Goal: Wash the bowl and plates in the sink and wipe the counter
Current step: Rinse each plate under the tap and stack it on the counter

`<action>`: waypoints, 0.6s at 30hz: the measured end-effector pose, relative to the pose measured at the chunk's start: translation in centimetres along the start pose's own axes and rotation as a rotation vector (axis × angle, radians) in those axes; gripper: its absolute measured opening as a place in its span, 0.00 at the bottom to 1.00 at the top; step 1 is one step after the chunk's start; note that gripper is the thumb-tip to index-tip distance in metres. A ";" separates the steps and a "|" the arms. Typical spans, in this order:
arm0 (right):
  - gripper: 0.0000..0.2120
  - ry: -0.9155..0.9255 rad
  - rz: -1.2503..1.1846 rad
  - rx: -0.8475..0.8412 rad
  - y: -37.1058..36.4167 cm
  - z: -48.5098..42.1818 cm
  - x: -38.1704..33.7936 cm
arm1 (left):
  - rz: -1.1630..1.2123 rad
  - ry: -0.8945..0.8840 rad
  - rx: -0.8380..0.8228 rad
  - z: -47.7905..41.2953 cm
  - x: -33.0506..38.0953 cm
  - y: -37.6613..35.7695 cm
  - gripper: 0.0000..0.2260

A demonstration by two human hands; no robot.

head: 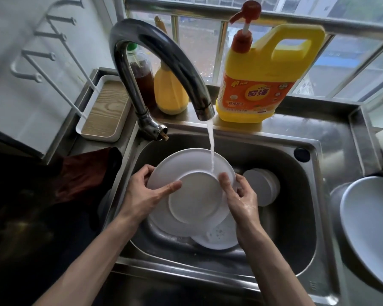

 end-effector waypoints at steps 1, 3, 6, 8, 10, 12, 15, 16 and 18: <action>0.24 -0.018 -0.014 0.007 0.1 0.0 0.0 | -0.016 -0.024 -0.030 0.1 0.3 -0.1 0.24; 0.24 -0.043 -0.048 0.035 0.4 0.0 0.0 | -0.006 -0.035 -0.066 0.3 0.6 -0.7 0.23; 0.20 -0.058 -0.084 0.061 1.0 0.1 0.0 | 0.063 0.023 -0.048 0.0 0.5 -1.4 0.23; 0.18 -0.091 -0.091 0.064 1.3 -0.2 0.4 | 0.115 0.062 -0.005 -0.3 0.6 -1.3 0.23; 0.21 -0.161 -0.063 0.042 1.5 -0.7 1.0 | 0.169 0.109 0.049 -0.5 0.5 -1.0 0.23; 0.23 -0.244 -0.030 -0.005 1.5 -1.0 1.6 | 0.215 0.178 0.110 -0.4 0.3 -0.9 0.25; 0.23 -0.307 -0.003 -0.075 0.7 -1.0 2.4 | 0.261 0.249 0.197 0.1 -0.1 -0.7 0.26; 0.23 -0.323 -0.006 -0.090 0.5 -0.8 2.4 | 0.282 0.266 0.223 0.6 -0.1 -0.7 0.25; 0.20 -0.355 -0.063 -0.121 0.4 -0.5 2.2 | 0.334 0.295 0.274 1.3 -0.6 -0.8 0.24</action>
Point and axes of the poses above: each hand's wrist, its own z-axis away from the middle knuckle, its own y-axis out of the back of the hand, x = y × z, the point moved 1 cm from there along -z, towards the middle knuckle, and after that the axes turned 3 degrees about y, right-handed, at the moved point
